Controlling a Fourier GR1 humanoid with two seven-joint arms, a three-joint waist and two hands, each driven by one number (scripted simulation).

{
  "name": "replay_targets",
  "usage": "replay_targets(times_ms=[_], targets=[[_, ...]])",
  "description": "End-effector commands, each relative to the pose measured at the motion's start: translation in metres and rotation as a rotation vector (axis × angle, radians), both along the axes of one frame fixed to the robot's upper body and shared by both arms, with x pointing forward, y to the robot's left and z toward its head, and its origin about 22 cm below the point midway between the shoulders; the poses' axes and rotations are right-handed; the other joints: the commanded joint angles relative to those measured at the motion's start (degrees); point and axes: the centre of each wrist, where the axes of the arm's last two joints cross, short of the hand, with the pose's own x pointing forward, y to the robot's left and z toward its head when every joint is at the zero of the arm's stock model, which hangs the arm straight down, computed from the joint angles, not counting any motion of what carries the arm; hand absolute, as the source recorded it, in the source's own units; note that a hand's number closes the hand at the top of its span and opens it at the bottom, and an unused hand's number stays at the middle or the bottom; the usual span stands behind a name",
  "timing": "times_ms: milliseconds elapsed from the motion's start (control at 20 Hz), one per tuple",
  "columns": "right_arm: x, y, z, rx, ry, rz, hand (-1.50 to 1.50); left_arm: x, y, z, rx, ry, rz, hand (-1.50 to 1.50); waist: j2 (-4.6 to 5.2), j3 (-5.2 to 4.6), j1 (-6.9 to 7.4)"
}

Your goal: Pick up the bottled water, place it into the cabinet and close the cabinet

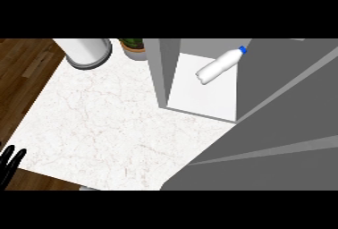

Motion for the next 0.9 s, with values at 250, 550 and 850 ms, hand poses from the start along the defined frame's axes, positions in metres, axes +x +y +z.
replay_targets(times_ms=[250, 550, 850], targets=[[0.102, 0.020, 0.004, 0.036, 0.080, -0.369, 1.50, -0.002, 0.008, -0.001, -0.030, 0.012, 0.015, -1.50, -1.24, 0.25, -2.62], [0.182, 0.037, 0.019, 0.000, 0.086, -0.489, 1.50, -0.003, 0.018, 0.004, -0.030, 0.039, -0.001, -1.50, -1.20, 0.54, -3.60], [0.219, 0.059, 0.017, -0.053, 0.096, -0.525, 1.50, -0.010, 0.018, 0.002, -0.063, 0.017, 0.016, -1.50, -1.92, 0.60, -5.28]])
